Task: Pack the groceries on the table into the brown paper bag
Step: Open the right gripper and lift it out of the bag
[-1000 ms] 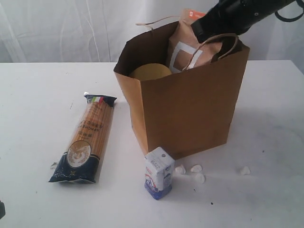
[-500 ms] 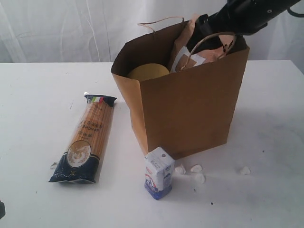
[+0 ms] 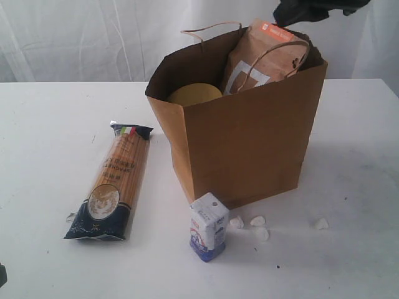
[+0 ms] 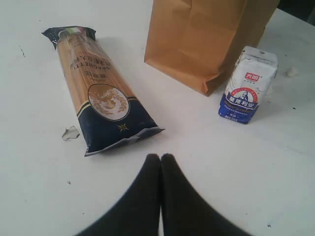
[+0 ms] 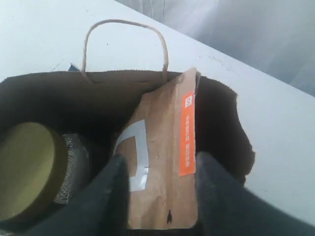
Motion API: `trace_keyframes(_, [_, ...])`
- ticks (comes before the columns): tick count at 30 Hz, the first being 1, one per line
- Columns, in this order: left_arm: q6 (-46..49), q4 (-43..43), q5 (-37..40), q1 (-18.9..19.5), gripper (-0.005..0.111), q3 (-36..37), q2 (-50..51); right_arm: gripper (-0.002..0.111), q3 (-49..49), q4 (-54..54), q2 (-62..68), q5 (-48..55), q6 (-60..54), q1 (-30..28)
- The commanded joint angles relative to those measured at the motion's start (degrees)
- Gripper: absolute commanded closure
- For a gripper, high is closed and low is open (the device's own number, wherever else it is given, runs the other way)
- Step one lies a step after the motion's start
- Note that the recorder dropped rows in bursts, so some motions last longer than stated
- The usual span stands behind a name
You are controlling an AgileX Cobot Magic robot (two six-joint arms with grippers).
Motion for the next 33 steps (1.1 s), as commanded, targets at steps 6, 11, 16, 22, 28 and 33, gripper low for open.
trace_keyframes(6, [-0.22, 0.12, 0.07, -0.21, 0.107, 0.22, -0.32, 0.108, -0.14, -5.5, -5.65, -0.07, 3.75, -0.03])
trace_keyframes(11, [-0.22, 0.12, 0.07, -0.21, 0.107, 0.22, -0.32, 0.108, -0.14, -13.69, -11.04, 1.09, 9.44, -0.03])
trace_keyframes(16, [-0.22, 0.12, 0.07, -0.21, 0.107, 0.22, -0.32, 0.108, -0.14, -17.99, -16.78, 4.69, 14.7, -0.03])
trace_keyframes(22, [-0.22, 0.12, 0.07, -0.21, 0.107, 0.22, -0.32, 0.108, -0.14, -22.14, -24.0, 10.34, 19.18, -0.03])
trace_keyframes(28, [-0.22, 0.12, 0.07, -0.21, 0.107, 0.22, -0.32, 0.108, -0.03, -22.12, -29.93, 18.21, 20.42, -0.03])
trace_keyframes(33, [-0.22, 0.12, 0.07, -0.21, 0.107, 0.22, -0.32, 0.108, 3.82, -20.59, -33.68, 18.21, 20.42, -0.03])
